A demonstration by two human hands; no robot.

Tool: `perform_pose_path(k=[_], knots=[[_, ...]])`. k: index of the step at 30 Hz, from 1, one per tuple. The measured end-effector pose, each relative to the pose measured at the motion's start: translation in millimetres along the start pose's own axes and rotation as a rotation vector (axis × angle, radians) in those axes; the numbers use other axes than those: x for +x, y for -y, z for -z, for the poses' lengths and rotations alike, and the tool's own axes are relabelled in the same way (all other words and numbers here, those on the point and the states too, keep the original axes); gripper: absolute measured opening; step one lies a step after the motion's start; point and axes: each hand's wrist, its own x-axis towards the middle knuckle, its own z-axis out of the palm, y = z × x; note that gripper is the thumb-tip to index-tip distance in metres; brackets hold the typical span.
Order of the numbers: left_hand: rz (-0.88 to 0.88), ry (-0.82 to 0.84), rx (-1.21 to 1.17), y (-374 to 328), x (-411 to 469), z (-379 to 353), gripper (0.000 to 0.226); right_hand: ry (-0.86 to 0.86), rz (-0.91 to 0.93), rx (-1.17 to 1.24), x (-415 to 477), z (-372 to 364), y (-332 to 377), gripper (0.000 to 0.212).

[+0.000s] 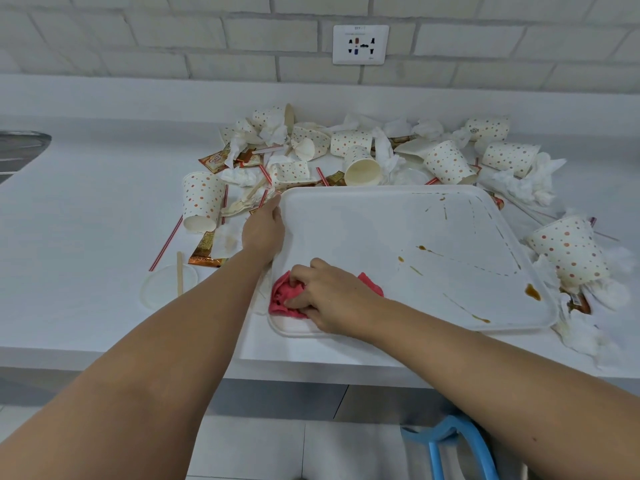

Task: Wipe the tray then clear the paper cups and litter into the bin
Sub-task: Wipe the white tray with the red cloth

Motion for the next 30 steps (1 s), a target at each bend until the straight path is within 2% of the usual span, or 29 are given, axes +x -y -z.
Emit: perform_pose_path(k=[7, 12, 14, 16, 20, 26, 30], knots=[[-0.026, 0.018, -0.055, -3, -2, 5, 0.041, -0.102, -0.331, -0.065, 35, -2, -22, 0.024], [-0.012, 0.028, -0.044, 1, 0, 4, 0.042, -0.227, -0.571, 0.052, 39, 14, -48, 0.034], [-0.005, 0.017, -0.039, 2, 1, 2, 0.042, -0.259, -0.644, 0.067, 43, 14, -49, 0.032], [-0.015, -0.001, -0.039, 1, 0, 1, 0.042, -0.217, -0.612, 0.045, 52, 12, -37, 0.024], [-0.031, -0.002, -0.021, -1, 1, 0, 0.041, -0.150, -0.534, 0.021, 69, 11, -26, 0.027], [-0.029, 0.010, 0.000, 4, 4, -1, 0.043, -0.159, -0.623, 0.069, 88, 28, -47, 0.035], [-0.018, -0.026, 0.027, 2, 2, -3, 0.042, -0.225, -0.716, 0.074, 91, 30, -76, 0.033]])
